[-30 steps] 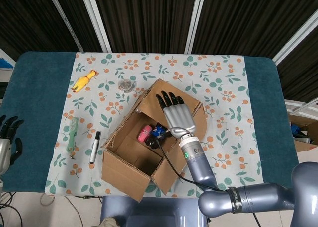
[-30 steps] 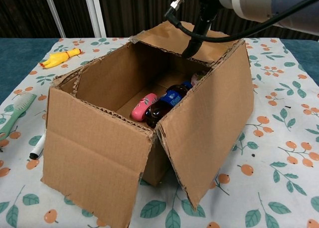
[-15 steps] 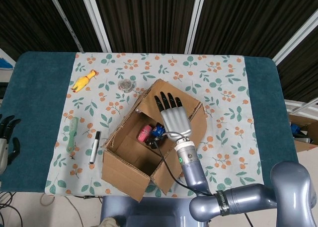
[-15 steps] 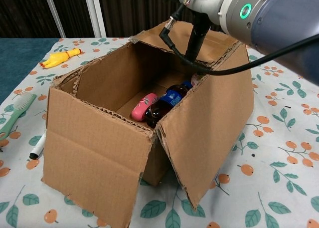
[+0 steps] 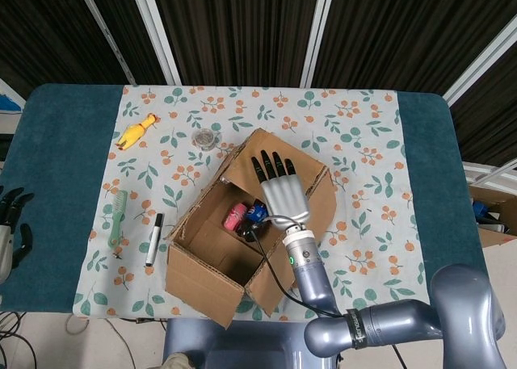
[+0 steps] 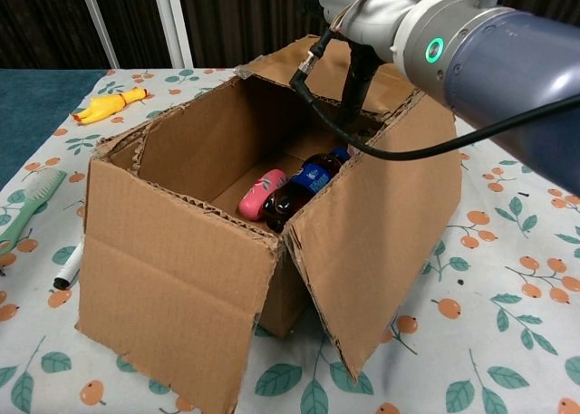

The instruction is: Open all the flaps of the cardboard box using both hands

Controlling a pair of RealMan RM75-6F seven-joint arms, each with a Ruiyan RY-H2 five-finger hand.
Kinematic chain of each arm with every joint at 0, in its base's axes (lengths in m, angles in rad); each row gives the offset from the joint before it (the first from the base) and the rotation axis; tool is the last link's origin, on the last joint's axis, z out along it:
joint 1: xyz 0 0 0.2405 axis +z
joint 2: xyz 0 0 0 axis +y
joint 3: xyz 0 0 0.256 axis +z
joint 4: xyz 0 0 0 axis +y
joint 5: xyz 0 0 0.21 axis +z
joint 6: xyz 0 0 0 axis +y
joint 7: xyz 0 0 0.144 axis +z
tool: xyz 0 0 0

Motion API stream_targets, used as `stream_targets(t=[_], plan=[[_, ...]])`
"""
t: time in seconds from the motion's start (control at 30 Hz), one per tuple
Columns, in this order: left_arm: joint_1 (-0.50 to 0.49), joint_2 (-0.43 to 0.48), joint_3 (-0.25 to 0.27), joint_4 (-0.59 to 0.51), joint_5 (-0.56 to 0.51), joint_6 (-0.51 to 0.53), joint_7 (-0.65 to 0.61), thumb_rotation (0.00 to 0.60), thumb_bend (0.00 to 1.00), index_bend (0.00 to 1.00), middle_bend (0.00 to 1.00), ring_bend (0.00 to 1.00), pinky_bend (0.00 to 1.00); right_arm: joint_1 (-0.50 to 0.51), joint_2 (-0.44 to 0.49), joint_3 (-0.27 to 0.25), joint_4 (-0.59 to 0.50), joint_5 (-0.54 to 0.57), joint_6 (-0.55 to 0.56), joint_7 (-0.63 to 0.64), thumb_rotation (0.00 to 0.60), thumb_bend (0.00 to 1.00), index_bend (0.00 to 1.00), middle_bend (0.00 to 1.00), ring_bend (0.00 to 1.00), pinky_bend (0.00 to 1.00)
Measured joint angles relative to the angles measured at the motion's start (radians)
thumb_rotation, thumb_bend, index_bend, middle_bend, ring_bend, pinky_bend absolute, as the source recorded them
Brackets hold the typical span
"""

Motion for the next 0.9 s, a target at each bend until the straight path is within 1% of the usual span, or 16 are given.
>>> stream_targets(t=[0.17, 0.37, 0.6, 0.77, 0.87, 0.9], plan=[[-0.002, 0.001, 0.0, 0.0, -0.006, 0.002, -0.001, 0.6, 0.63, 0.2, 0.16, 0.06, 0.0, -0.001, -0.003, -0.002, 0.028, -0.007, -0.019, -0.006, 0.6, 0.0, 0.0, 0.01, 0.01, 0.15], [-0.005, 0.0, 0.004, 0.0, -0.008, 0.004, 0.002, 0.6, 0.63, 0.2, 0.16, 0.06, 0.0, -0.007, -0.016, -0.012, 0.043, -0.029, -0.005, -0.027, 0.6, 0.0, 0.0, 0.01, 0.01, 0.15], [-0.006, 0.001, 0.008, -0.001, -0.011, 0.01, 0.003, 0.6, 0.63, 0.2, 0.16, 0.06, 0.0, -0.015, -0.029, -0.024, 0.073, -0.082, 0.013, -0.047, 0.6, 0.0, 0.0, 0.01, 0.01, 0.15], [-0.008, 0.001, 0.011, -0.001, -0.013, 0.008, 0.006, 0.6, 0.63, 0.2, 0.16, 0.06, 0.0, -0.02, -0.027, -0.029, 0.078, -0.096, 0.014, -0.072, 0.6, 0.0, 0.0, 0.02, 0.02, 0.15], [-0.009, 0.001, 0.013, -0.001, -0.013, 0.009, 0.005, 0.6, 0.63, 0.2, 0.16, 0.06, 0.0, -0.024, -0.023, -0.027, 0.074, -0.095, 0.007, -0.083, 0.6, 0.02, 0.0, 0.02, 0.02, 0.15], [-0.009, 0.001, 0.013, -0.002, -0.013, 0.009, 0.005, 0.6, 0.63, 0.2, 0.16, 0.06, 0.0, -0.026, -0.019, -0.023, 0.072, -0.094, 0.002, -0.082, 0.6, 0.04, 0.0, 0.02, 0.02, 0.15]])
